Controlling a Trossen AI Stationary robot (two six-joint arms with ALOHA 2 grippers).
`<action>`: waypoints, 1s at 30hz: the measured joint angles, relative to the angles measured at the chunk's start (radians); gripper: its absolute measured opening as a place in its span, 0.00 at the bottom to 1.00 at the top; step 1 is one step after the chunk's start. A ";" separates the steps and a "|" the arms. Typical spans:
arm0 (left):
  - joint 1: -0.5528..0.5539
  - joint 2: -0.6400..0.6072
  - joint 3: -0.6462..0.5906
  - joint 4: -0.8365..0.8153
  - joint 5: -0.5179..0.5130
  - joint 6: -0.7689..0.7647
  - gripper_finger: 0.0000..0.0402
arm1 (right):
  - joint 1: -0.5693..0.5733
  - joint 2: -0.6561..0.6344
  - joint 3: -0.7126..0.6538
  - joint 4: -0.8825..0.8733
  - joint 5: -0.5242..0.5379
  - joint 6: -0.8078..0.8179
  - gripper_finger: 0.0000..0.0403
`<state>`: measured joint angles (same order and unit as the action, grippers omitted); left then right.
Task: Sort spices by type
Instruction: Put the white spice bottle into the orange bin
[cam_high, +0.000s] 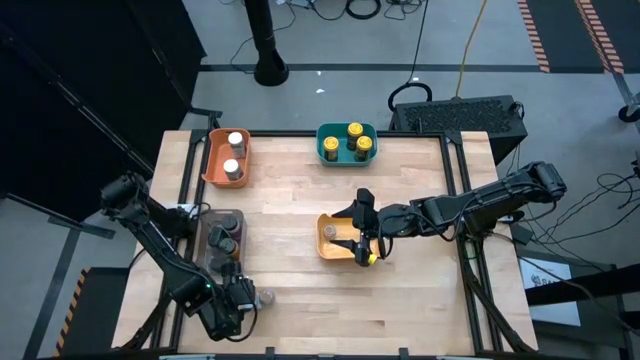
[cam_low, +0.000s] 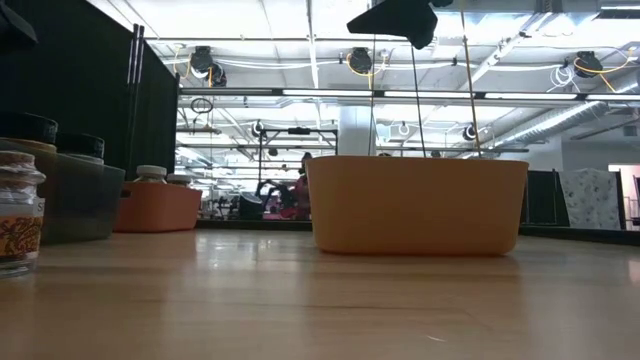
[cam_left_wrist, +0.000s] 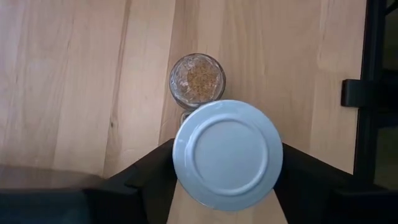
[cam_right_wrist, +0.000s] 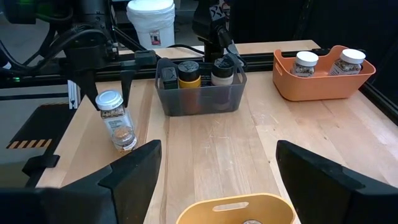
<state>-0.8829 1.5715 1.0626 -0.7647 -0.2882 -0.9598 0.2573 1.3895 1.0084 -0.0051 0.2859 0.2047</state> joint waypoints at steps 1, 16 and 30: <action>0.000 0.000 0.000 0.000 0.000 0.000 0.57 | 0.000 0.000 0.000 0.000 0.000 0.000 0.74; 0.020 -0.001 0.280 -0.261 -0.057 0.079 0.52 | 0.000 0.000 0.000 -0.030 0.000 0.001 0.74; 0.454 -0.184 0.449 -0.674 -0.393 0.147 0.52 | -0.030 -0.148 -0.001 -0.309 0.036 0.054 0.74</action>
<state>-0.4287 1.3879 1.5120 -1.4385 -0.6811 -0.8128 0.2271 1.2411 1.0077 -0.3145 0.3223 0.2588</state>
